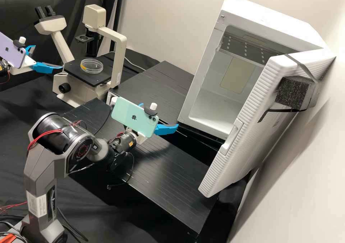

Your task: Move the petri dish to the bench.

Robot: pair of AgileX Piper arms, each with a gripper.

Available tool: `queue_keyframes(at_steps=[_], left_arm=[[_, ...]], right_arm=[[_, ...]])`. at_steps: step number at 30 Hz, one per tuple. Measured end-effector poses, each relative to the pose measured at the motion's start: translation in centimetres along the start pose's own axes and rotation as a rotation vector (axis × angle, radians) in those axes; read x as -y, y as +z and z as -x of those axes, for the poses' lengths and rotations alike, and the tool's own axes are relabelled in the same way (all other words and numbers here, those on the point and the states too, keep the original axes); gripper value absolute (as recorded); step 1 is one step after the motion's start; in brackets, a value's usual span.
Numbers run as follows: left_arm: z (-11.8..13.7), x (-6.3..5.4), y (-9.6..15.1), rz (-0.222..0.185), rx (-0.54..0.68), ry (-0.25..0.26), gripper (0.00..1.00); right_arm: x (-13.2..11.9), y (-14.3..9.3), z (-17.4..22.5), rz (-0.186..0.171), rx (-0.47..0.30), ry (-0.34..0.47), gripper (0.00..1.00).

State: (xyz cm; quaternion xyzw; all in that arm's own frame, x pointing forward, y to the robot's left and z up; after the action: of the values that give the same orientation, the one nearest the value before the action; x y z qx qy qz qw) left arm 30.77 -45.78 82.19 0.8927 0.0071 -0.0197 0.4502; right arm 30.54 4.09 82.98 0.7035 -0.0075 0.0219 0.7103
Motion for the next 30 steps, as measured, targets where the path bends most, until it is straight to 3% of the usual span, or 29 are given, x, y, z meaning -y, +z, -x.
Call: queue_keyframes(at_steps=[10, 13, 16, 21, 26, 30], left_arm=[[0.0, 0.0, 0.0, 0.0, 0.0, 0.0, 1.0], [0.0, 0.0, 0.0, 0.0, 0.0, 0.0, 1.0], [0.0, 0.0, 0.0, 0.0, 0.0, 0.0, 1.0], [0.0, 0.0, 0.0, 0.0, 0.0, 0.0, 1.0], [0.0, 0.0, 0.0, 0.0, 0.0, 0.0, 1.0], [0.0, 0.0, 0.0, 0.0, 0.0, 0.0, 1.0]], right_arm=[[0.0, 0.0, 0.2, -0.002, -0.002, 0.002, 1.0], [-0.1, -0.4, 1.5, -0.035, -0.023, -0.011, 1.0], [0.0, -2.0, 2.7, -0.056, -0.084, -0.02, 1.0], [1.2, -6.2, 4.3, -0.059, -0.247, -0.069, 1.0], [3.3, -10.5, 5.5, -0.013, -0.384, -0.12, 1.0], [4.5, -13.5, 5.6, 0.008, -0.435, -0.137, 1.0]])
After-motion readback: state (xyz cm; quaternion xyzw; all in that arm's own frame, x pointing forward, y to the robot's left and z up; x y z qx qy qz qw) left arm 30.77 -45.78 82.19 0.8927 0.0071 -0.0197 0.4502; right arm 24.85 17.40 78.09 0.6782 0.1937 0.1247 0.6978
